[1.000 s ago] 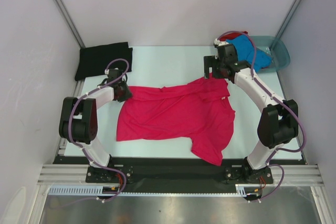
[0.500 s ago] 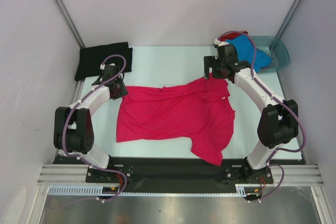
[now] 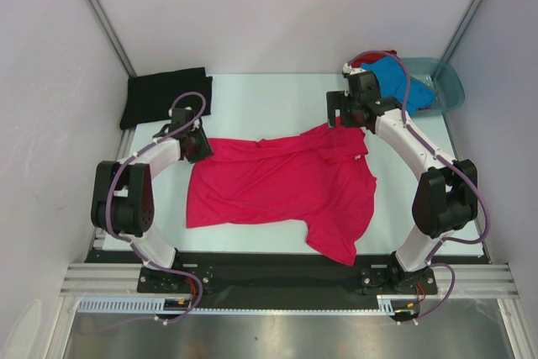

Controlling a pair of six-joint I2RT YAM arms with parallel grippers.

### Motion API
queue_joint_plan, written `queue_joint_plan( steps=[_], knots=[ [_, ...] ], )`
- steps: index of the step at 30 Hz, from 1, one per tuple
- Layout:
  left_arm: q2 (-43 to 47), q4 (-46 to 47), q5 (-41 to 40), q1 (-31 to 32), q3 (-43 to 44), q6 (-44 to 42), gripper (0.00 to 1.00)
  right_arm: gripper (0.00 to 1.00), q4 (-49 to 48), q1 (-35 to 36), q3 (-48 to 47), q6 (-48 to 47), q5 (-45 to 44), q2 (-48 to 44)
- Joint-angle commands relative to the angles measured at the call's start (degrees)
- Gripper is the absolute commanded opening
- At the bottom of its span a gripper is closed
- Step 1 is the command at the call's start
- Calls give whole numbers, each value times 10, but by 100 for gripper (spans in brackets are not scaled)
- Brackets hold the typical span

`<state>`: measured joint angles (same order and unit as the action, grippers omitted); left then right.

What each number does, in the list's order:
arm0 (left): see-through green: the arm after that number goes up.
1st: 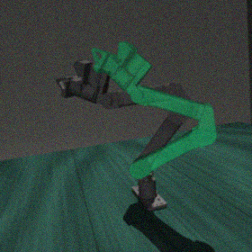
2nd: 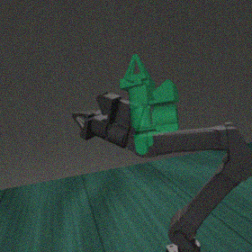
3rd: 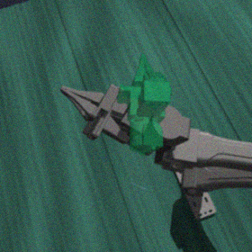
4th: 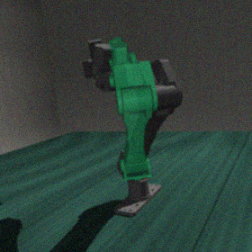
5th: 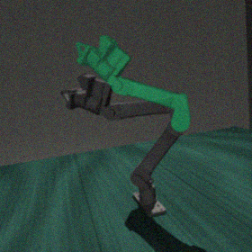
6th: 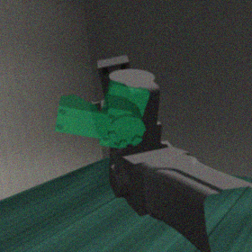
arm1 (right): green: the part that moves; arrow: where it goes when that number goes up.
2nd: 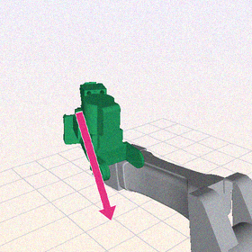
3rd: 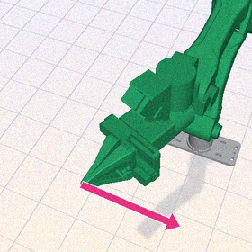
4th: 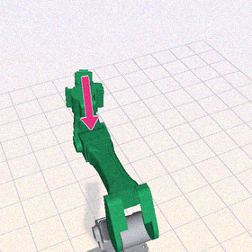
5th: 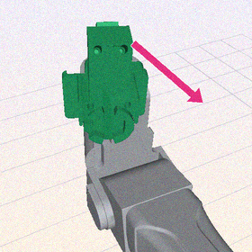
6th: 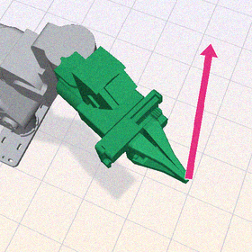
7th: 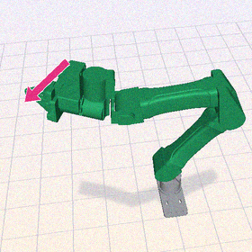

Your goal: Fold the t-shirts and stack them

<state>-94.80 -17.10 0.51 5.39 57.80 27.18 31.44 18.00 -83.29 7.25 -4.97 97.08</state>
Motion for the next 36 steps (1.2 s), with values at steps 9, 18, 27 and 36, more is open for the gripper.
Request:
queue_joint_plan(
  steps=[9,18,27,36],
  knots=[
    [-34,38,26,-2,-16,20,41,91,-2,-1,-12,-8,-11,8],
    [-36,2,-49,-3,3,2,42,91,-1,0,-13,-9,-11,8],
    [-59,0,-71,-2,15,2,43,92,-1,0,-13,-10,-11,10],
    [-65,-4,-83,-2,19,-6,42,91,1,-1,-14,-10,-14,11]
  ],
)
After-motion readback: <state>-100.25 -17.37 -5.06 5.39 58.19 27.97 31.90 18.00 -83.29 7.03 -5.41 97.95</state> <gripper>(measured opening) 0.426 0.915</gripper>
